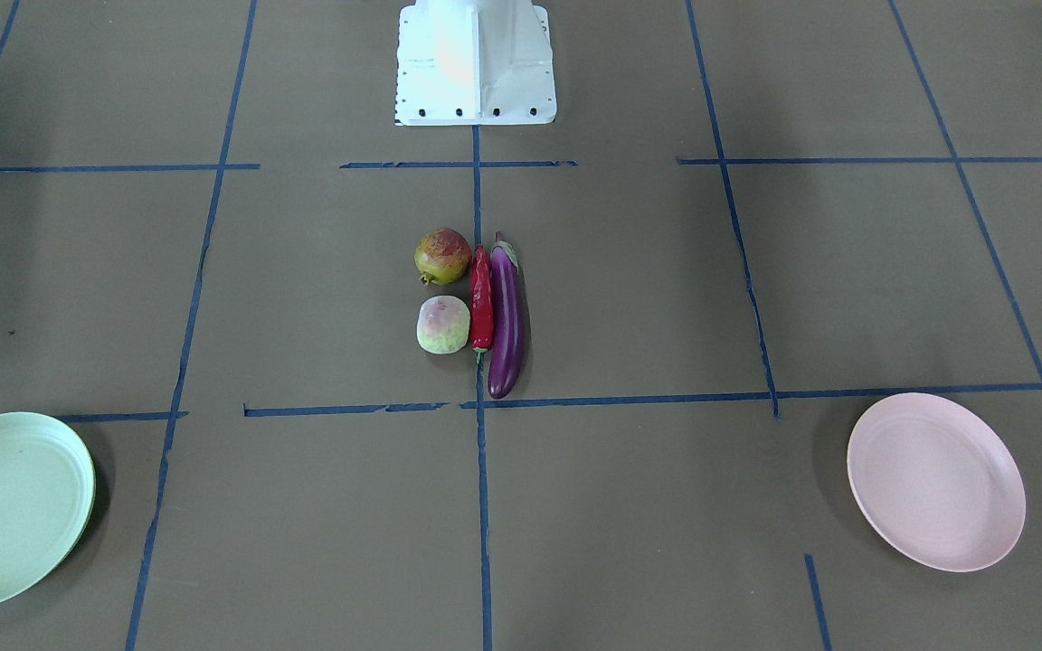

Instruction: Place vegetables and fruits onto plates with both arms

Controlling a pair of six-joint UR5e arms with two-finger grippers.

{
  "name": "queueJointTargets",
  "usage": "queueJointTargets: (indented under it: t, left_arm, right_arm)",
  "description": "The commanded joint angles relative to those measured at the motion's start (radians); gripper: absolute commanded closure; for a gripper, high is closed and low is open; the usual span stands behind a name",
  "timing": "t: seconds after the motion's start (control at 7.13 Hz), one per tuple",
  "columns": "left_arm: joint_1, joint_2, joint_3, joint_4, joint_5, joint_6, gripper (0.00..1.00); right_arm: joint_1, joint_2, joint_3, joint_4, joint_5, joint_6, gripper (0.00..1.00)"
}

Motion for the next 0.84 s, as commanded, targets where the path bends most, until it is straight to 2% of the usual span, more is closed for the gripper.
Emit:
queueJointTargets:
  t: [0.0, 0.42, 0.7]
  left_arm:
    - [0.020, 0.002, 0.001, -0.031, 0.000, -0.008, 0.00]
    - [0.020, 0.002, 0.000, -0.033, -0.008, -0.008, 0.00]
    - [0.020, 0.002, 0.000, -0.033, -0.008, -0.008, 0.00]
  right_arm:
    - [-0.005, 0.000, 0.000, 0.000, 0.000, 0.000, 0.00]
    - [-0.048, 0.012, 0.003, 0.000, 0.001, 0.003, 0.00]
    - [-0.079, 0.011, 0.040, 0.000, -0.002, 0.003, 0.00]
